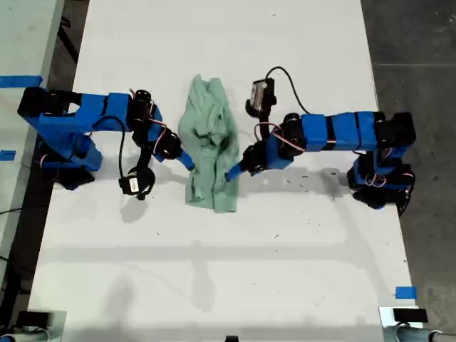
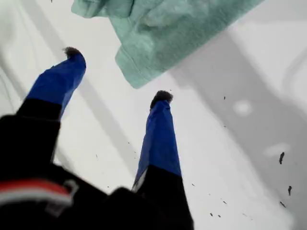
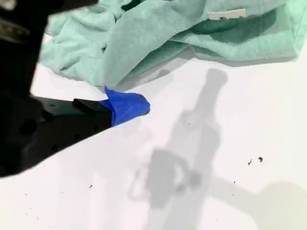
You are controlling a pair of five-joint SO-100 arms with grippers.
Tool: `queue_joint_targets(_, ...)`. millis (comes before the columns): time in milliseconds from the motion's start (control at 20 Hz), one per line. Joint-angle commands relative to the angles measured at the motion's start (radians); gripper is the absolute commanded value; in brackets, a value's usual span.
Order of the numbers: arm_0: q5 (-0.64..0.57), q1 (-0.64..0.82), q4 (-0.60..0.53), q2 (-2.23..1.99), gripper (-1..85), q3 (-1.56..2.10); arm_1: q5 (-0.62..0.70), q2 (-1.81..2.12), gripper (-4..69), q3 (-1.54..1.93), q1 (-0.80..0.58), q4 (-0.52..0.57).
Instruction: Fold tshirt
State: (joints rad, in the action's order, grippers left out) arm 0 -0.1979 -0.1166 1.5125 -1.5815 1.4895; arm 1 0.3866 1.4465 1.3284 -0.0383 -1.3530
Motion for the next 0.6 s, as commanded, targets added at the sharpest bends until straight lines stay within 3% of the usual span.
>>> queue_joint_targets(0,-0.026,0.017,-0.029,0.1,30.2,-0.141,0.015,-0.114,27.2,-0.172,0.029,-0.009)
queue_joint_targets(550,-0.021,0.012,-0.098,0.591,26.3,-0.416,-0.012,-0.434,25.3,-0.324,0.048,0.048)
